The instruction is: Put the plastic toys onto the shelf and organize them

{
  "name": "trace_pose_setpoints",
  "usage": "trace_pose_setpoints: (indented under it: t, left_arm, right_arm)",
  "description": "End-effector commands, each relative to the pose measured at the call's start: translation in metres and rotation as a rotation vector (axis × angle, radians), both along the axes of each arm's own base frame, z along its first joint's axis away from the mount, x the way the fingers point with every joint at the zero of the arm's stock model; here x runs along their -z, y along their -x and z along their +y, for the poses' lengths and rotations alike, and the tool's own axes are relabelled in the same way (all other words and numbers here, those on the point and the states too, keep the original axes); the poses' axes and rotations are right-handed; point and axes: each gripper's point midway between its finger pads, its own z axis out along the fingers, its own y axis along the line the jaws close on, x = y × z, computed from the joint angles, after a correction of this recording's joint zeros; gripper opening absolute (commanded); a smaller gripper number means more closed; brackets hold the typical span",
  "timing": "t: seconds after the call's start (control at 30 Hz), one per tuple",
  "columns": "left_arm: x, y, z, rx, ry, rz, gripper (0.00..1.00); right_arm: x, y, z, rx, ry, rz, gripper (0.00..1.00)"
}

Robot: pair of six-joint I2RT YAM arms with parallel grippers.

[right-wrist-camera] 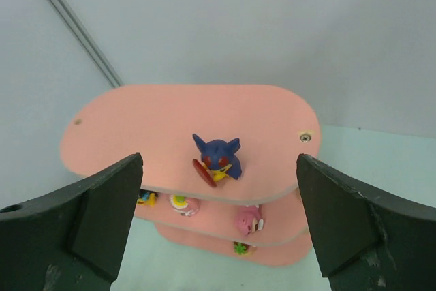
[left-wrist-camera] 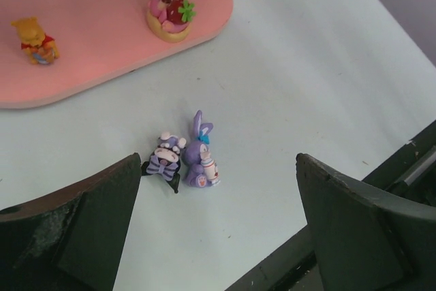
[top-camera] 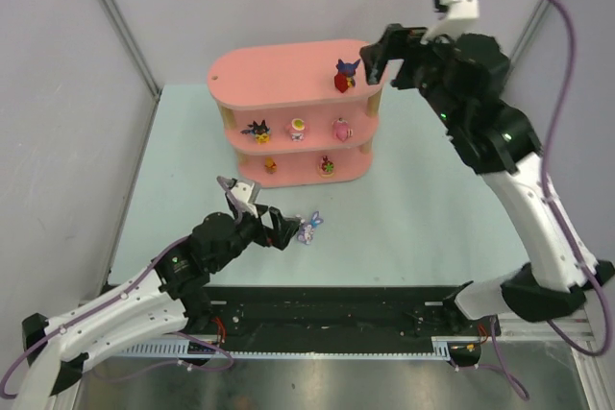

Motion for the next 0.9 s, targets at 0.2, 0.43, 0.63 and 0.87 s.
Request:
trace_pose_setpoints:
  t: [0.2, 0.43, 0.63, 0.87]
  left_arm:
    - [0.065, -0.010, 0.005, -0.155, -0.049, 0.194, 1.00]
    - [0.103, -0.021, 0.015, -0.262, -0.080, 0.275, 1.00]
    - [0.117, -0.032, 0.011, -0.292, -0.022, 0.308, 0.97]
    - [0.132, -0.048, 0.018, -0.360, 0.044, 0.340, 0.93]
  right_arm:
    - [0.022, 0.089, -0.057, 0.059, -0.244, -0.001, 1.00]
    - [0.137, 0.131, -0.030, 0.052, -0.120, 0.230, 1.00]
    - [0.201, 0.148, -0.017, -0.016, -0.115, 0.361, 1.00]
    - [0.238, 0.153, -0.009, -0.049, -0.083, 0.415, 1.00]
